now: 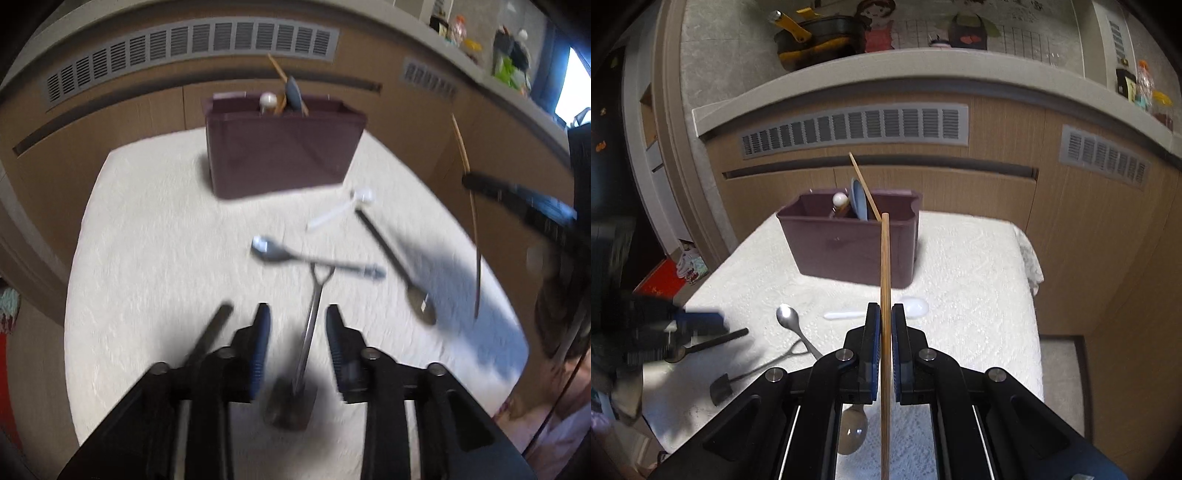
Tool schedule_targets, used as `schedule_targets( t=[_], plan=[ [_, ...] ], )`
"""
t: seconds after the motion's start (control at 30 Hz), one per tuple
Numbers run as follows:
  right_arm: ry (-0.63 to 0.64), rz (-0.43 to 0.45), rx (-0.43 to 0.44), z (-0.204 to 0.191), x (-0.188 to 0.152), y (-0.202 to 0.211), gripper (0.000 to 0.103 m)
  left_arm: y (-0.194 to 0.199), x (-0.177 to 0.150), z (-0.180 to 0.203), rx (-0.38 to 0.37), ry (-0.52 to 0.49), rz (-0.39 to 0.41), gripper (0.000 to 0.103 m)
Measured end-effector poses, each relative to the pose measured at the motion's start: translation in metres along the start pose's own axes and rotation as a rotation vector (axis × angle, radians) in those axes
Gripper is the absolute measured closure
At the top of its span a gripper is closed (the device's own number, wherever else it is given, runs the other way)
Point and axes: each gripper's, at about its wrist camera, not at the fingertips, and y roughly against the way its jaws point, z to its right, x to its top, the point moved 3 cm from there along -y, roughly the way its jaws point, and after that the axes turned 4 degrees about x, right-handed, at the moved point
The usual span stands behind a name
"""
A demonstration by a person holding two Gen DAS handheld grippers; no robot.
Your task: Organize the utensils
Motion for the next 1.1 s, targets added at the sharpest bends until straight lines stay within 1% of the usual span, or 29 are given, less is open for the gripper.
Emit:
schedule_targets(
  t=[0.03,0.1,0.17,0.27,0.33,0.37,0.4,0.47,0.53,0.57,0.63,0.67,0.7,0.73,0.83,0.87,0.9,0.93,1.0,1.07,1.1],
  plan=[
    [-0.005,-0.004,0.002,0.001,-0.003,-0.001,0.098,0.000,-0.011,0.003,0.016,-0.010,0.002,0.061],
    [-0.016,-0.013,0.004,0.002,-0.008,-0.004,0.098,0.000,-0.034,0.010,0.042,-0.031,-0.007,0.052],
    [-0.021,-0.026,0.009,0.002,-0.012,-0.008,0.098,-0.005,-0.046,0.013,0.060,-0.037,-0.025,0.051],
    [-0.015,-0.042,0.017,-0.001,-0.017,-0.012,0.098,-0.014,-0.044,0.012,0.070,-0.045,-0.048,0.051],
    [-0.006,-0.042,0.019,-0.005,-0.019,-0.011,0.098,-0.022,-0.035,0.012,0.078,-0.076,-0.069,0.051],
    [-0.002,-0.040,0.019,-0.007,-0.020,-0.010,0.098,-0.027,-0.031,0.011,0.082,-0.087,-0.087,0.051],
    [0.002,-0.040,0.020,-0.008,-0.021,-0.009,0.098,-0.034,-0.029,0.009,0.080,-0.097,-0.127,0.051],
    [0.009,-0.046,0.018,-0.010,-0.024,-0.007,0.098,-0.038,-0.027,0.009,0.076,-0.115,-0.168,0.051],
    [0.013,-0.051,0.016,-0.010,-0.027,-0.005,0.098,-0.037,-0.028,0.012,0.083,-0.148,-0.197,0.051],
    [0.013,-0.051,0.015,-0.010,-0.028,-0.004,0.098,-0.035,-0.031,0.014,0.088,-0.151,-0.199,0.052],
    [0.008,-0.048,0.015,-0.009,-0.029,-0.002,0.098,-0.031,-0.038,0.014,0.094,-0.134,-0.174,0.056],
    [0.004,-0.045,0.017,-0.009,-0.029,-0.001,0.098,-0.027,-0.041,0.014,0.093,-0.112,-0.156,0.068],
    [0.001,-0.041,0.018,-0.008,-0.029,0.000,0.098,-0.024,-0.043,0.014,0.095,-0.087,-0.140,0.069],
    [-0.002,-0.038,0.019,-0.009,-0.029,0.001,0.098,-0.018,-0.043,0.013,0.102,-0.062,-0.106,0.069],
    [0.002,-0.021,0.016,-0.010,-0.026,0.006,0.098,0.017,-0.034,0.014,0.126,-0.012,0.063,0.070],
    [0.003,-0.013,0.013,-0.011,-0.025,0.009,0.098,0.025,-0.031,0.013,0.128,0.006,0.103,0.071],
    [0.004,-0.006,0.013,-0.011,-0.023,0.012,0.098,0.035,-0.026,0.013,0.126,0.017,0.141,0.086],
    [0.003,0.005,0.011,-0.012,-0.022,0.016,0.098,0.042,-0.019,0.014,0.133,0.020,0.174,0.093],
    [0.006,0.027,0.008,-0.012,-0.018,0.024,0.098,0.054,-0.007,0.015,0.143,0.010,0.235,0.094],
    [0.010,0.050,0.004,-0.014,-0.013,0.030,0.098,0.056,0.006,0.015,0.149,0.001,0.270,0.094],
    [0.015,0.058,0.001,-0.015,-0.011,0.033,0.098,0.055,0.010,0.013,0.156,0.003,0.274,0.094]
  ],
)
